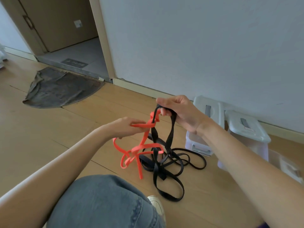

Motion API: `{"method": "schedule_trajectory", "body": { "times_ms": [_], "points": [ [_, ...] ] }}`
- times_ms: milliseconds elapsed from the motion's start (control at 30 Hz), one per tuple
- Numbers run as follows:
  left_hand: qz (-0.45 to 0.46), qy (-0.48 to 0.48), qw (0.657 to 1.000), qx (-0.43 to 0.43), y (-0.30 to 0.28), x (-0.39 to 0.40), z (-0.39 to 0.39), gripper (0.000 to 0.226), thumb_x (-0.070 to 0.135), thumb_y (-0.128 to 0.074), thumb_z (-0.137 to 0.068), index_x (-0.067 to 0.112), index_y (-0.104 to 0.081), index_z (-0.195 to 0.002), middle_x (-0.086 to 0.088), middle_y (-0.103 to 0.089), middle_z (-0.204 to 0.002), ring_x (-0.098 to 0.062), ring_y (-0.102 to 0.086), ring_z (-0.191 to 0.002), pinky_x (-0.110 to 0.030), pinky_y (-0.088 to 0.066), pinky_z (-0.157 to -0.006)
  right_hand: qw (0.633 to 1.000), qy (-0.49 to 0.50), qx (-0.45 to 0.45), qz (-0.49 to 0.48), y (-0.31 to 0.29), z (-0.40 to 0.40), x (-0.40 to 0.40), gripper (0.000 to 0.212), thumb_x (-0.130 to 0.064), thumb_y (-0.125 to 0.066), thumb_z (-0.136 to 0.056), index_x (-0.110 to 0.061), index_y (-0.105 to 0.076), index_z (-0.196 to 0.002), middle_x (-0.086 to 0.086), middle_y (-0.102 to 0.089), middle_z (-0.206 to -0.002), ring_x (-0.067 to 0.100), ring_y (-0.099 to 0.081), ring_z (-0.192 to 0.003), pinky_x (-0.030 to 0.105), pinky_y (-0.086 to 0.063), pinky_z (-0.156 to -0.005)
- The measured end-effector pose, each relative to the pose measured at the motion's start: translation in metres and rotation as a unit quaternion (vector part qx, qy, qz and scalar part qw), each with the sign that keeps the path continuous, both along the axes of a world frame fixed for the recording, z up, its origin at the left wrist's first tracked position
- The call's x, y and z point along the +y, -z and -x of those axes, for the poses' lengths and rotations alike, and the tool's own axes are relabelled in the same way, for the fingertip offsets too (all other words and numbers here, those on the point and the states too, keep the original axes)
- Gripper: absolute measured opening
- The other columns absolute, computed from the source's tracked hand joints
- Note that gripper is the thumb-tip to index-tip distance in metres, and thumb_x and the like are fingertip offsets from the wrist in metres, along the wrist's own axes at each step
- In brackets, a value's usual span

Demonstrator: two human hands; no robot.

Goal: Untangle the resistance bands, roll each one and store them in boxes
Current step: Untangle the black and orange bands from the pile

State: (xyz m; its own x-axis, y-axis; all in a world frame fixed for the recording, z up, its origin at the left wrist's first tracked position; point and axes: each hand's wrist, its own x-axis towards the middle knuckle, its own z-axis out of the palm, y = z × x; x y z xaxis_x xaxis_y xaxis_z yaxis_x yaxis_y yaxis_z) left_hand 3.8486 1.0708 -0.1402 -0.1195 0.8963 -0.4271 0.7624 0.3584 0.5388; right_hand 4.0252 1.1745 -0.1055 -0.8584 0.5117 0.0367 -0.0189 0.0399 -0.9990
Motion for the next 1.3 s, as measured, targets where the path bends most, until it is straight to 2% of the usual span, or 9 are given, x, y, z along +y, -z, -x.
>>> {"method": "schedule_trajectory", "body": {
  "times_ms": [167, 267, 400, 633, 867, 967, 1067, 1167, 1300],
  "points": [
    [-0.021, 0.011, 0.984, -0.175, -0.004, -0.002, -0.008, 0.007, 0.04, -0.058, -0.086, 0.043, -0.062, -0.091, 0.028, -0.057, -0.073, -0.001, -0.051, -0.068, -0.016, -0.038, -0.063, 0.99, 0.053, 0.058, 0.121, -0.002, -0.01, 0.007, 0.037, -0.023, -0.057, -0.087, -0.014, -0.06, -0.051, -0.003, -0.05, -0.049, 0.016, -0.052, -0.064, 0.043, -0.047, -0.096],
    [0.039, 0.038, 0.957, -0.285, -0.004, -0.008, -0.011, 0.03, 0.051, -0.065, -0.075, 0.043, -0.06, -0.104, 0.033, -0.059, -0.099, 0.011, -0.057, -0.077, -0.016, -0.042, -0.072, 0.985, 0.07, 0.07, 0.143, -0.001, -0.015, 0.009, 0.037, -0.017, -0.056, -0.089, -0.009, -0.061, -0.053, -0.001, -0.053, -0.049, 0.016, -0.058, -0.066, 0.04, -0.053, -0.09],
    [0.075, -0.033, 0.901, -0.426, -0.001, -0.009, -0.018, 0.058, 0.077, -0.042, -0.073, 0.044, -0.055, -0.119, 0.015, -0.053, -0.128, -0.009, -0.055, -0.09, -0.02, -0.046, -0.069, 0.991, 0.07, 0.061, 0.097, 0.0, -0.011, 0.005, 0.033, -0.018, -0.057, -0.088, -0.01, -0.063, -0.056, 0.001, -0.056, -0.054, 0.024, -0.063, -0.08, 0.038, -0.049, -0.095],
    [-0.147, -0.286, 0.894, -0.312, -0.007, -0.003, -0.013, 0.019, 0.039, -0.057, -0.087, 0.024, -0.066, -0.094, 0.004, -0.065, -0.093, -0.019, -0.051, -0.098, -0.029, -0.036, -0.08, 0.996, 0.054, -0.034, -0.065, 0.001, -0.023, 0.009, 0.034, -0.021, -0.059, -0.086, -0.017, -0.066, -0.053, 0.001, -0.061, -0.059, 0.018, -0.052, -0.068, 0.019, -0.042, -0.067],
    [-0.301, -0.549, 0.712, -0.319, -0.013, 0.001, 0.01, 0.015, 0.019, -0.051, -0.094, 0.011, -0.061, -0.102, 0.0, -0.069, -0.084, -0.008, -0.064, -0.071, -0.027, -0.052, -0.078, 0.992, 0.089, -0.027, -0.08, 0.007, -0.03, 0.011, 0.032, -0.038, -0.063, -0.073, -0.011, -0.064, -0.056, -0.007, -0.053, -0.05, 0.01, -0.046, -0.057, 0.026, -0.041, -0.069],
    [-0.29, -0.48, 0.755, -0.34, -0.01, -0.001, 0.006, 0.014, 0.019, -0.051, -0.095, 0.013, -0.059, -0.105, 0.003, -0.071, -0.081, -0.008, -0.064, -0.072, -0.025, -0.052, -0.071, 0.969, 0.08, -0.155, -0.173, 0.012, -0.034, 0.012, 0.03, -0.033, -0.065, -0.082, -0.008, -0.066, -0.065, -0.011, -0.057, -0.053, 0.003, -0.05, -0.055, 0.02, -0.037, -0.061],
    [-0.33, -0.379, 0.799, -0.33, -0.026, 0.002, -0.004, 0.01, 0.02, -0.053, -0.093, 0.013, -0.058, -0.098, 0.005, -0.072, -0.078, -0.006, -0.067, -0.073, -0.021, -0.052, -0.067, 0.86, -0.007, -0.41, -0.304, 0.018, -0.03, 0.007, 0.033, -0.035, -0.064, -0.085, -0.014, -0.062, -0.11, -0.006, -0.063, -0.096, 0.011, -0.057, -0.09, 0.023, -0.043, -0.074],
    [-0.324, -0.243, 0.866, -0.295, -0.046, 0.006, -0.019, 0.008, 0.02, -0.055, -0.092, 0.014, -0.059, -0.092, 0.006, -0.073, -0.086, -0.006, -0.068, -0.079, -0.017, -0.054, -0.067, 0.912, -0.003, -0.333, -0.238, 0.009, -0.017, -0.004, 0.062, -0.039, -0.068, -0.081, -0.018, -0.044, -0.134, -0.004, -0.052, -0.13, 0.012, -0.056, -0.106, 0.025, -0.046, -0.086],
    [-0.321, -0.167, 0.884, -0.297, -0.059, 0.009, -0.039, 0.014, 0.022, -0.057, -0.09, 0.008, -0.061, -0.091, 0.0, -0.067, -0.092, -0.013, -0.063, -0.08, -0.029, -0.054, -0.075, 0.972, -0.046, -0.197, -0.124, -0.005, 0.01, -0.02, 0.038, -0.031, -0.068, -0.083, -0.023, -0.056, -0.118, -0.008, -0.062, -0.109, 0.008, -0.066, -0.083, 0.022, -0.052, -0.067]
  ]
}}
